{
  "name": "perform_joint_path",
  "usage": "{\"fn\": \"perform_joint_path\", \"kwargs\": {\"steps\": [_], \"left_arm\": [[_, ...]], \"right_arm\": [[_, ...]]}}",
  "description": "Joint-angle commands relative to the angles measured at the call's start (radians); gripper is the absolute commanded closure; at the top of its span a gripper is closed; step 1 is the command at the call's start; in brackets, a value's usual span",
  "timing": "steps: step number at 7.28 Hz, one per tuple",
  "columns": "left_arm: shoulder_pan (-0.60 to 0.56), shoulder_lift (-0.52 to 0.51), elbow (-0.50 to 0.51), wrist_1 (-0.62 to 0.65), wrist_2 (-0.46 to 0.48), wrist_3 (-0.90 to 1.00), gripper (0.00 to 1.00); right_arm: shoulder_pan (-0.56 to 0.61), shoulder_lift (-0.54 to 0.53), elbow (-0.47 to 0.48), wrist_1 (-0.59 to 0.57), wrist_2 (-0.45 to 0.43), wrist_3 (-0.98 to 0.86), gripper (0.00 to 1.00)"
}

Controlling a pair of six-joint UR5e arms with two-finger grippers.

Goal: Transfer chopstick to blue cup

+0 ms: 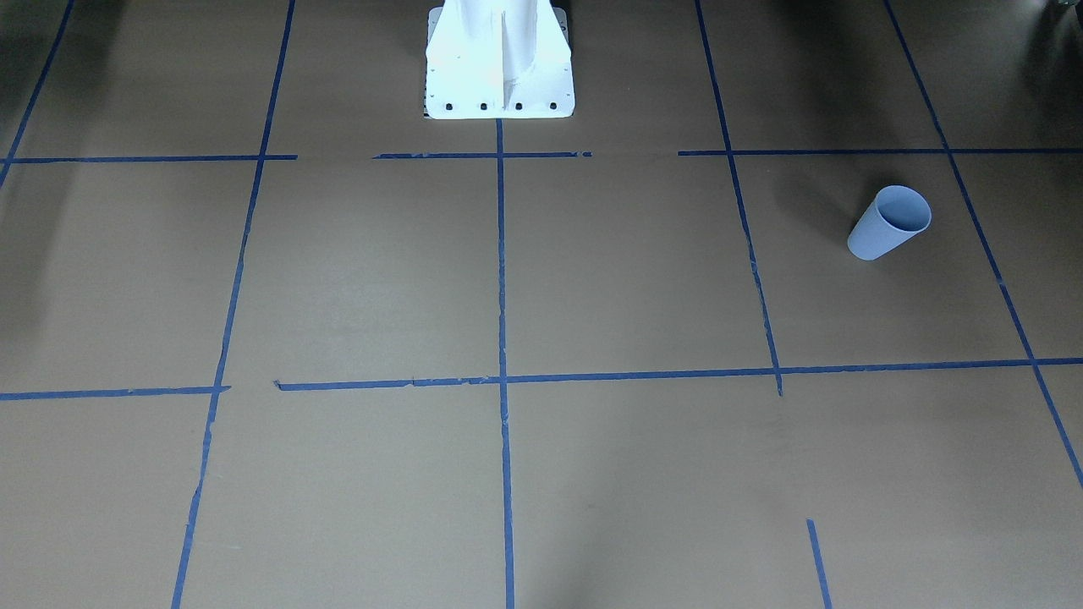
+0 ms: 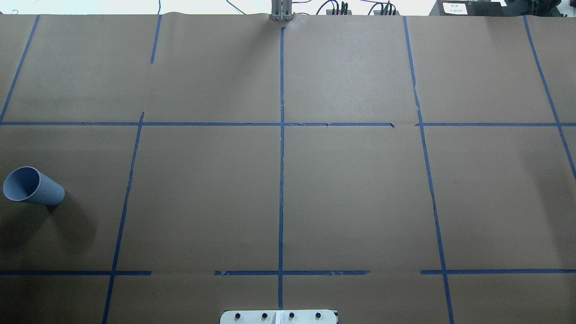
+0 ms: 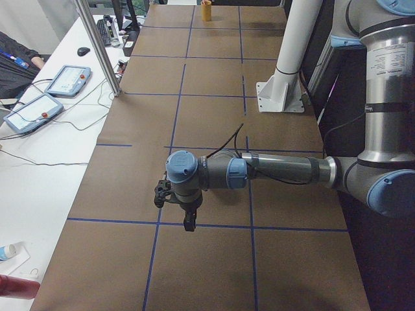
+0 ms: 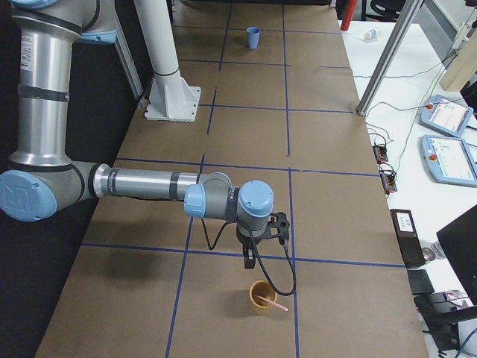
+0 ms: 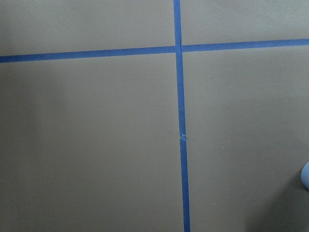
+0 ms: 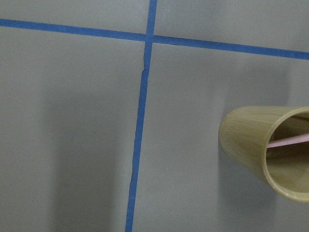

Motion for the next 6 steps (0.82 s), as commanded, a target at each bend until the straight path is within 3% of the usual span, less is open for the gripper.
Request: {"fn": "perform_joint_path", "kwargs": {"steps": [1,4,6], "left_arm": [[0.006,-0.003,0.0,0.0,0.001,-0.002,0.0],[0.008,-0.015,0.0,-0.027,-0.003,-0.009,0.0],[0.009,-0.076,0.024,-0.102,-0.003,-0.014,0.0]], "right_arm": [[-0.007,0.002,0.0,-0.001,0.0,0.0,0.0],[-0.016,0.003,0.002,0.001,0.0,0.0,0.0],[-0.019,0.008,0.002,0.001,0.0,0.0,0.0]]}}
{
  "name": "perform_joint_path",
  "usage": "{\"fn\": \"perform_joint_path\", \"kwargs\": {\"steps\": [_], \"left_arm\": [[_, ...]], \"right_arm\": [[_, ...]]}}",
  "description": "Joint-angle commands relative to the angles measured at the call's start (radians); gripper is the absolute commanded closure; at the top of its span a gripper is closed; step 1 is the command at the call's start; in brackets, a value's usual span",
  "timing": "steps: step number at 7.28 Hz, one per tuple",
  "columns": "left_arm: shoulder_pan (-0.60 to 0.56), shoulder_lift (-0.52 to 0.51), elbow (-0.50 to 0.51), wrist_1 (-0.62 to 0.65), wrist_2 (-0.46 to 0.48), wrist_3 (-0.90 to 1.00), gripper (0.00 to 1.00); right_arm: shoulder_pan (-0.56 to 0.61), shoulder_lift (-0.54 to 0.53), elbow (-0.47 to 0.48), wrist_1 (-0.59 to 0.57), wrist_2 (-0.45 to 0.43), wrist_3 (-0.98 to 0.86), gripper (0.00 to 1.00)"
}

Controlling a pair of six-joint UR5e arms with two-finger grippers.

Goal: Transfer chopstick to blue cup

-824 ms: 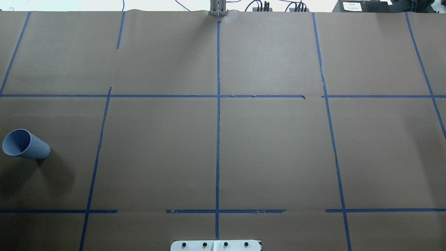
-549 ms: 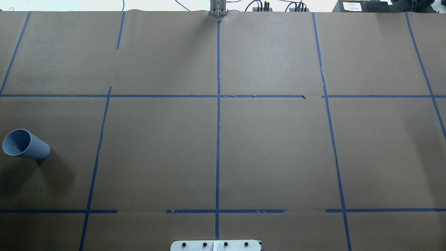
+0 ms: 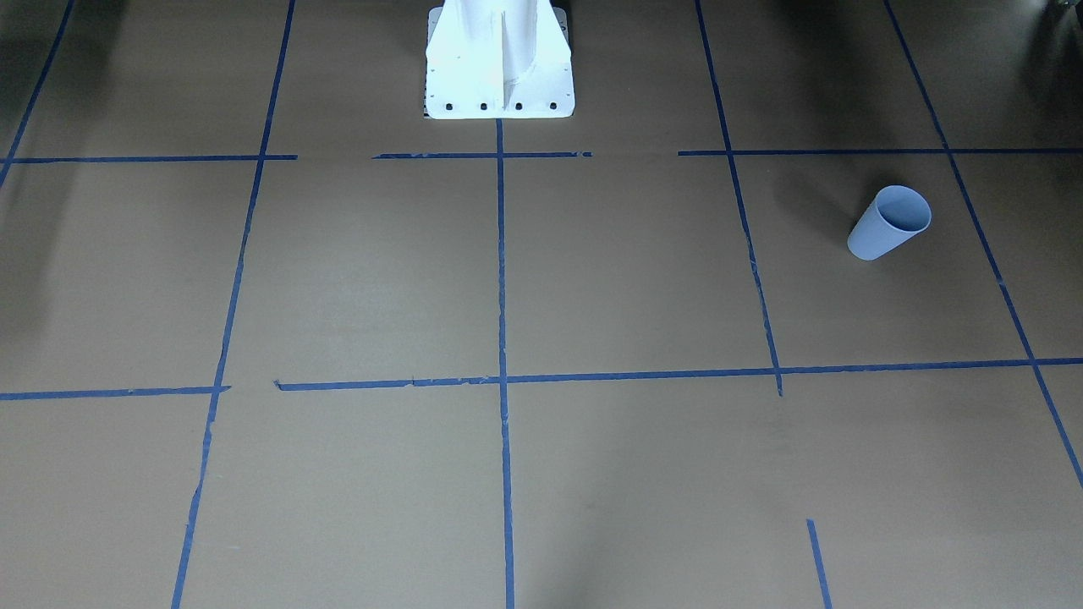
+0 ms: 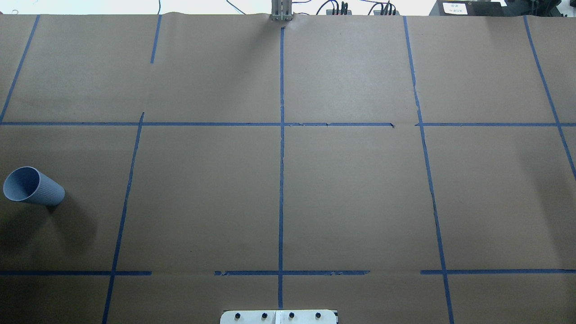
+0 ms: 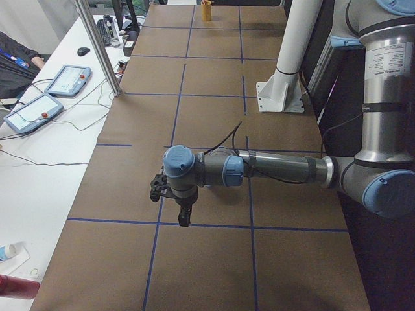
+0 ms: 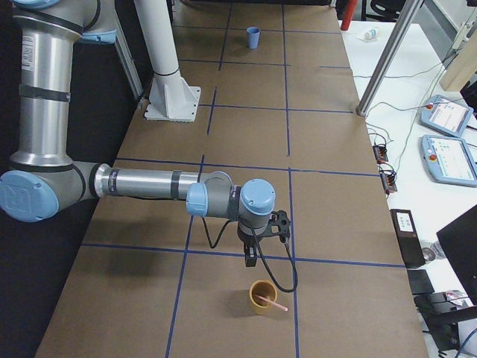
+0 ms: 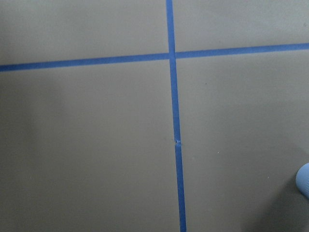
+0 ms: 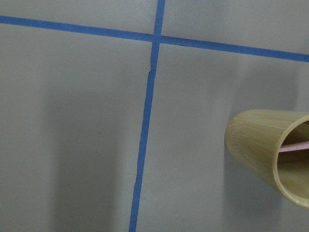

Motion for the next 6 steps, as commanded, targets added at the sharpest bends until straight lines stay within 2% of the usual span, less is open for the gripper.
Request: {"fn": "perform_joint_path", "kwargs": {"steps": [1,3,4,5,6], "left_arm": [[0.007,-0.056,0.034,-0.05,-0.002,0.009,0.0],[0.023,-0.056,0.022,-0.117,-0.02,-0.006,0.0],[0.085,-0.055,0.021,-0.135,-0.058,-0.106,0.0],[0.148,-0.049,0.018,-0.193,-0.057,-0.229,0.0],[0.218,-0.012,0.018,-0.336,-0.057,-0.383,0.0]], "right_arm": [[-0.003,0.002,0.0,0.0,0.002,0.0,0.0],[-0.011,0.004,0.0,0.012,0.014,0.0,0.0],[-0.014,0.002,-0.008,0.044,0.02,0.011,0.0],[-0.021,0.002,-0.008,0.046,0.02,0.021,0.0],[-0.021,0.002,-0.008,0.048,0.02,0.021,0.0]]}}
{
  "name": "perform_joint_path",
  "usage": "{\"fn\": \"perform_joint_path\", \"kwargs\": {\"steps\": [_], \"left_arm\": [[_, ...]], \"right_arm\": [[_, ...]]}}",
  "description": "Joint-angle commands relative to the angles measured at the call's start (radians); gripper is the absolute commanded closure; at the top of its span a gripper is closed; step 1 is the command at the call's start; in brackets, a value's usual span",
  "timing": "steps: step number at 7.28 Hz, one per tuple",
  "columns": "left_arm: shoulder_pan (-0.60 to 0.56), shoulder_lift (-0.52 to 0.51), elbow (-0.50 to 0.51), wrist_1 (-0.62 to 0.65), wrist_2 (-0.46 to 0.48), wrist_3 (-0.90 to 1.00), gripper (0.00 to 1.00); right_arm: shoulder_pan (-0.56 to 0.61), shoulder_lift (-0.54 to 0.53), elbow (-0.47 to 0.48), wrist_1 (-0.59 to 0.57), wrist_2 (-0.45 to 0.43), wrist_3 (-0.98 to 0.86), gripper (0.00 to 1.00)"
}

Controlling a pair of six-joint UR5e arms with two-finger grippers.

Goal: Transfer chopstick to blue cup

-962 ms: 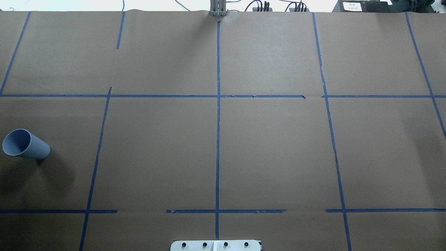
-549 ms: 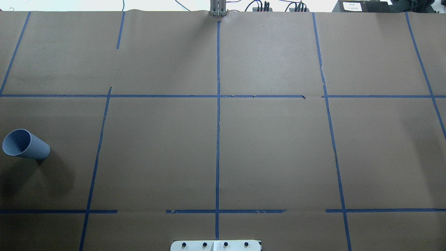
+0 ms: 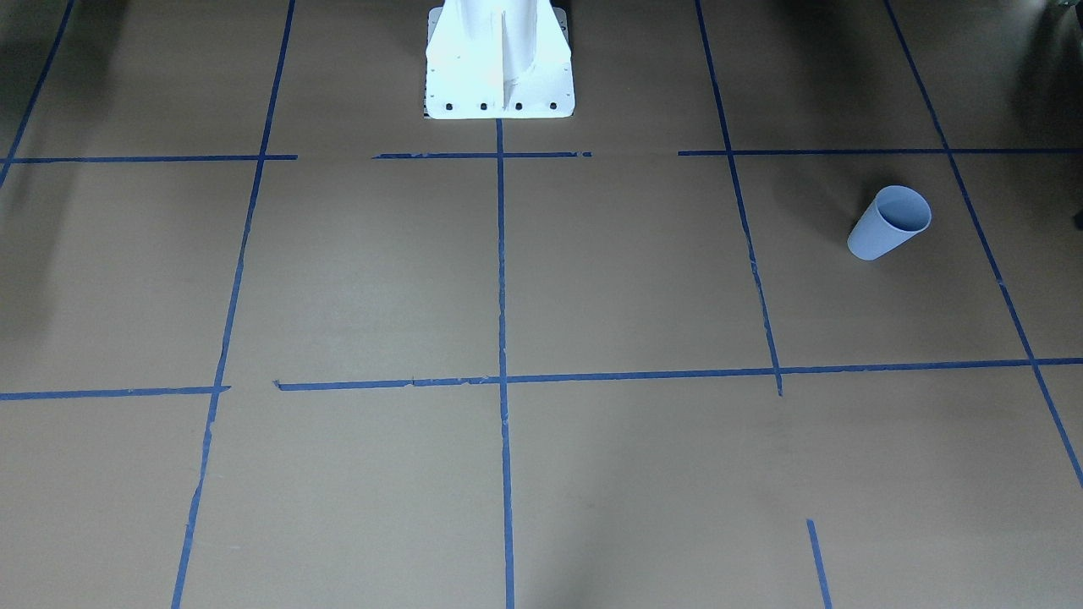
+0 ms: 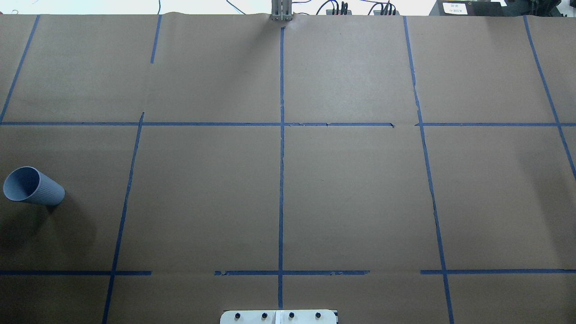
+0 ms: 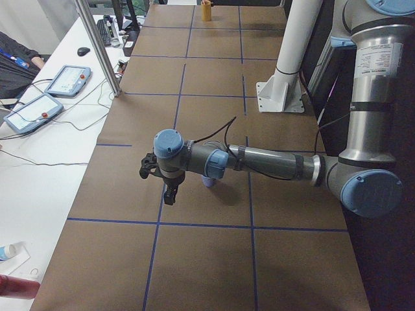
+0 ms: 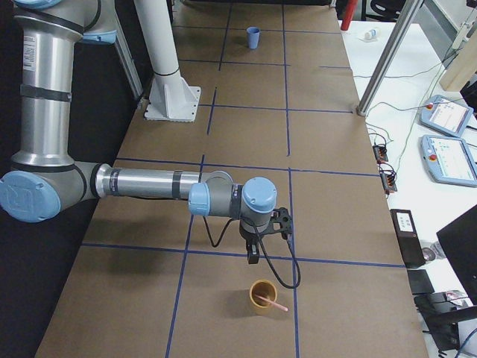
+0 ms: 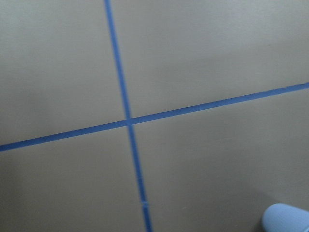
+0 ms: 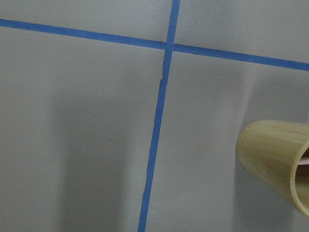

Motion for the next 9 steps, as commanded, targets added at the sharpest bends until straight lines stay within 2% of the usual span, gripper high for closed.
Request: {"fn": "perform_joint_path", "kwargs": {"steps": [1,2,3,8,9], "left_arm": [[0.146,0.064,-0.003,-0.3,0.003,-0.38,0.0],[0.215,0.101,-0.008,-0.391,0.014,-0.493,0.0],[0.238,0.117,-0.009,-0.407,0.026,-0.503,0.0],[0.338,0.137,-0.016,-0.407,0.034,-0.523,0.0],[0.35,0.138,-0.016,-0.407,0.072,-0.525,0.0]], "right_arm": [[-0.003,0.0,-0.001,0.006,0.001,0.005,0.0],[-0.003,0.0,-0.001,0.006,0.001,0.005,0.0],[-0.003,-0.002,-0.001,0.006,0.001,0.005,0.0],[-0.003,-0.003,-0.002,0.005,0.001,0.005,0.0],[-0.003,-0.003,-0.002,0.006,0.0,0.005,0.0]]}}
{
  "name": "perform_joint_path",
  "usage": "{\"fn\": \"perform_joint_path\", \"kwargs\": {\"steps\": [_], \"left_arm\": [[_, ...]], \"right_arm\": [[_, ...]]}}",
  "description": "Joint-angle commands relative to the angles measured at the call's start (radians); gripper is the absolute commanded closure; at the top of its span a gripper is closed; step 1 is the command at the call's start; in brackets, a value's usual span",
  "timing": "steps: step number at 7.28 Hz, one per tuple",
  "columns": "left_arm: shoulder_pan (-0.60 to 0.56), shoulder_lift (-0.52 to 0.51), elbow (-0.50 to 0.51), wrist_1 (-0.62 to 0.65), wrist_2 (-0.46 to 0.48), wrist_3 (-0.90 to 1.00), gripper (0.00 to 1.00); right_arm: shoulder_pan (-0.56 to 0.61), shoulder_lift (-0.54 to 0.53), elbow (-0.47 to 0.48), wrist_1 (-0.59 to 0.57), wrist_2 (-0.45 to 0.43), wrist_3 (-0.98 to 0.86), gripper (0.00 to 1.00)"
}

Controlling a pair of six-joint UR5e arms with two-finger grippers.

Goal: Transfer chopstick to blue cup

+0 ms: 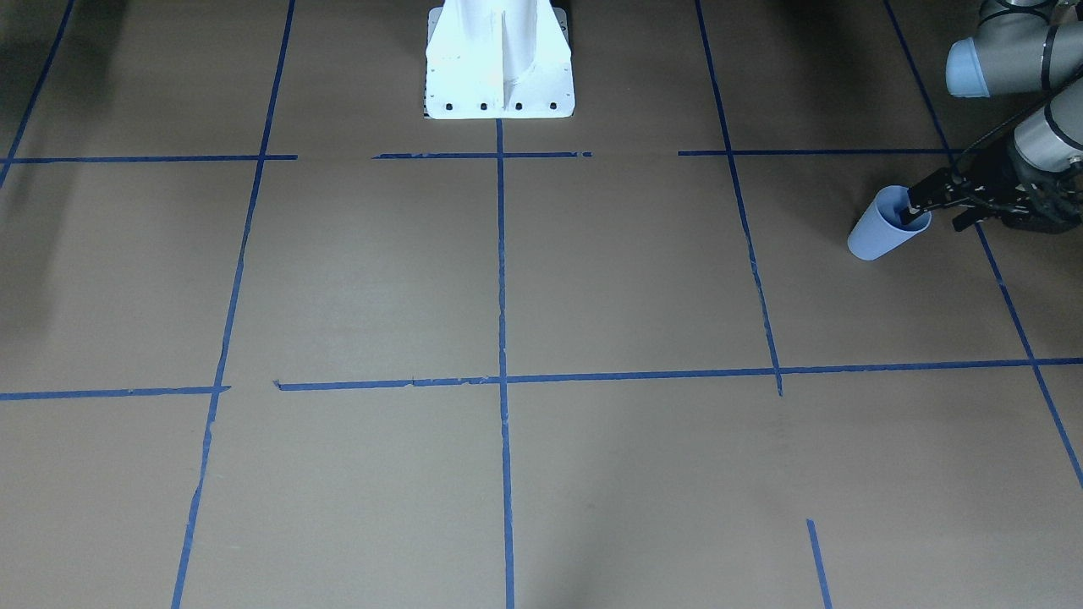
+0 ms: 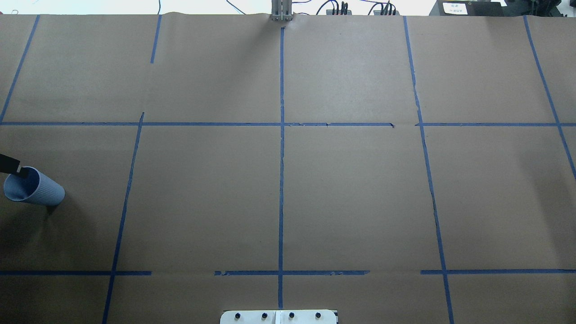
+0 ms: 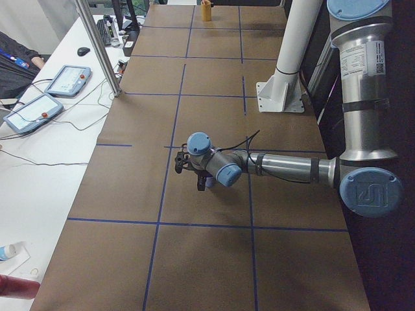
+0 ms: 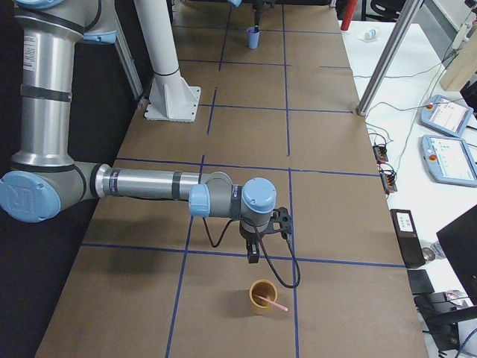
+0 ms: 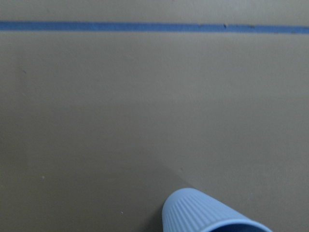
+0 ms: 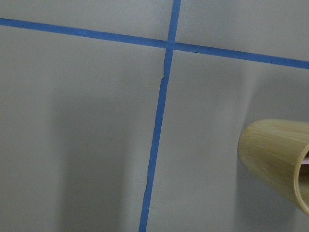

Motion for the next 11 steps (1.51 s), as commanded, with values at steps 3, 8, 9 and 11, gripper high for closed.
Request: {"fn": "perform_joint_path", "kwargs": {"steps": [3,8,9,11], "left_arm": [[0.083,0.0,0.001,0.0,0.07,-0.004,0.32],[0.079,-0.018,-0.014,0.008,0.07,-0.007,0.97],[0.077,-0.026,-0.038,0.011,0.069,-0.009,0.98],[0.076,-0.178,-0.061,0.122,0.07,-0.115,0.98]], "right_arm": [[0.0,-0.002,-0.002,-0.001,-0.001,0.0,0.0],[0.0,-0.005,-0.003,0.001,0.0,0.0,0.0],[0.0,-0.005,-0.003,0.001,-0.001,0.0,0.0],[0.0,-0.005,-0.003,-0.001,-0.001,0.0,0.0]]}}
